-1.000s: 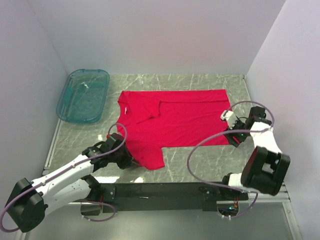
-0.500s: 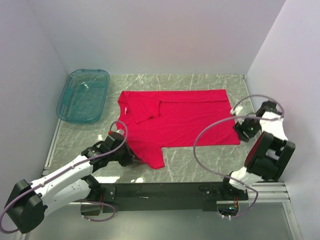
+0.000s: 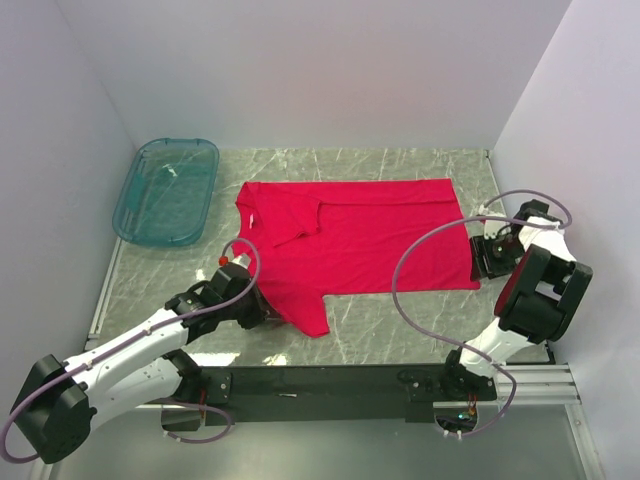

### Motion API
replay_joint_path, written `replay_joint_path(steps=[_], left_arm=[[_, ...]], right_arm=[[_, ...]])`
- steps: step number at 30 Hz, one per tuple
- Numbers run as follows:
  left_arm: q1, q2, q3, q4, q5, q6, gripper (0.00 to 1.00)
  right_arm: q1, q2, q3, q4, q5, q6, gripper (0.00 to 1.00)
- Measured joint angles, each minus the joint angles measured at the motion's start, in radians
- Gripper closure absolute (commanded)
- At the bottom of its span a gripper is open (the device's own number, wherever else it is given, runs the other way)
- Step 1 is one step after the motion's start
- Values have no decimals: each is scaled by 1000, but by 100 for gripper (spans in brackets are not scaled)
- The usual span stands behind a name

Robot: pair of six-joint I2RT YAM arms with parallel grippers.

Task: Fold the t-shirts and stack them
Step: Fold the tshirt

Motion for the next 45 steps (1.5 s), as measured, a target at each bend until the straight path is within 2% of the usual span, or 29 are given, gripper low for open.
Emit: replay_joint_path(steps=[5,8,11,14,23,28,38,41,42,44,45], left_arm=[[0,-2,0,0,-15,24,100],[0,-2,0,1,-23,34,99],[0,-1,0,6,-23,38,100],[0,13,0,14,-23,46,100],[3,42,-3,23,-22,60,100],[4,42,-6,22,-22,60,99],[5,36,-6,8,-23,59,100],[5,28,-6,2,-23,57,100],[5,25,-6,0,-23,56,100],[5,20,-6,-4,-23,55,100],[5,18,-6,-8,-23,55,100]], right_arm=[[2,5,-71,27,26,-5,41],[6,-53,-169,48,19,-143,39],[29,-194,-266,51,23,-306,38],[56,-253,-253,59,28,-404,41],[122,-180,-267,192,127,-556,46],[139,-165,-284,216,143,-578,51],[139,-139,-305,248,161,-591,56],[141,-140,-325,257,171,-600,65],[142,-140,-326,258,175,-600,74],[142,-138,-328,262,179,-594,83],[142,-137,-328,263,180,-589,97]])
